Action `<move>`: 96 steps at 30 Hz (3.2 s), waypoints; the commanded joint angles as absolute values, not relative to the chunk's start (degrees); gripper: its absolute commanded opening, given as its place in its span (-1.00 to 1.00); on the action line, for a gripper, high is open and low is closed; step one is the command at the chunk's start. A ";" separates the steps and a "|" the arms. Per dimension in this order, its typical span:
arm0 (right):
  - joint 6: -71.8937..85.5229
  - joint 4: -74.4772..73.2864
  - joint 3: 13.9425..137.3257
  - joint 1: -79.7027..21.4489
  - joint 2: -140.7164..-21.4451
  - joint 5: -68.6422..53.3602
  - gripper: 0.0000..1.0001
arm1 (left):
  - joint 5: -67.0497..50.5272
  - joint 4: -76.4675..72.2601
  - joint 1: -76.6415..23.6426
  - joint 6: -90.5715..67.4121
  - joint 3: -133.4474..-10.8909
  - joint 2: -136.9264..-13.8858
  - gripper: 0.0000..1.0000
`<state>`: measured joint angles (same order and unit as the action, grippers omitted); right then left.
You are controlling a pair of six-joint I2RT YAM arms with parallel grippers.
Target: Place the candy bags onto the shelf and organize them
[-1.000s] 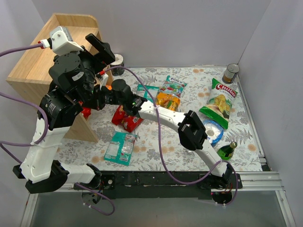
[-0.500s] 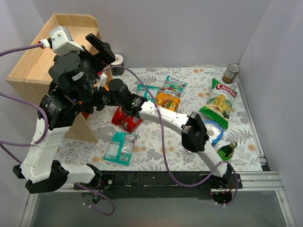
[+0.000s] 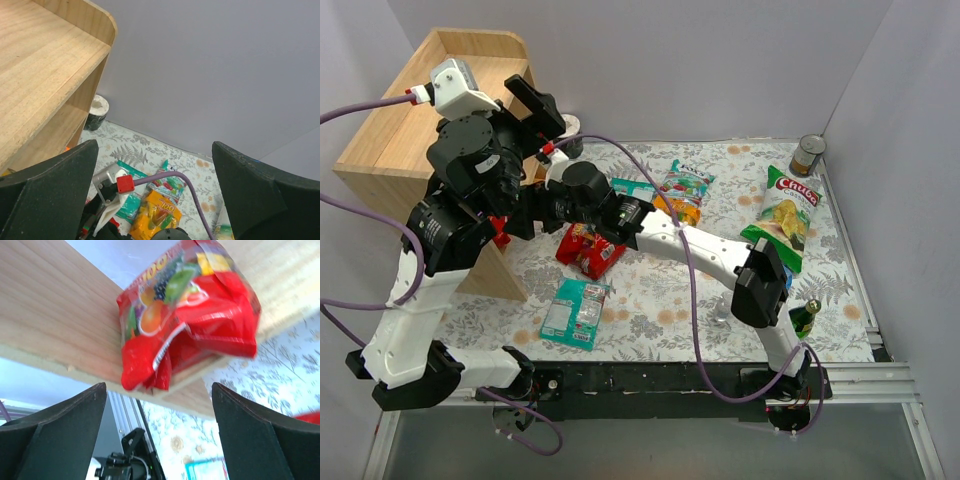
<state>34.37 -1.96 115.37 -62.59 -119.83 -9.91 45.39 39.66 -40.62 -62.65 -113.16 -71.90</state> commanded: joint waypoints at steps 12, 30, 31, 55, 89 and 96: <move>35.41 -16.34 102.50 -56.26 -101.63 4.47 0.82 | 35.43 40.69 -40.52 -60.91 -108.72 -71.45 0.96; 43.14 -20.84 81.92 -43.51 -96.67 -3.06 0.83 | 26.46 55.54 -39.47 -74.24 -107.41 -85.69 0.96; 44.11 -20.05 80.00 -43.42 -97.20 -4.47 0.82 | 26.28 55.98 -39.20 -75.40 -104.27 -85.78 0.96; 69.52 -20.56 87.44 -44.82 -118.74 -8.97 0.43 | 23.56 48.69 -34.80 -73.83 -85.08 -81.30 0.75; 61.00 -26.46 75.95 -42.72 -114.79 -3.09 0.11 | 21.44 44.04 -34.01 -71.72 -75.17 -81.21 0.90; 56.78 -26.37 70.24 -41.14 -111.45 -0.44 -0.09 | 22.50 41.92 -33.93 -72.25 -70.67 -83.93 0.84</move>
<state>61.49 -19.22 75.61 -42.57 -112.71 -7.42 21.39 44.21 -34.24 -72.44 -71.70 -84.09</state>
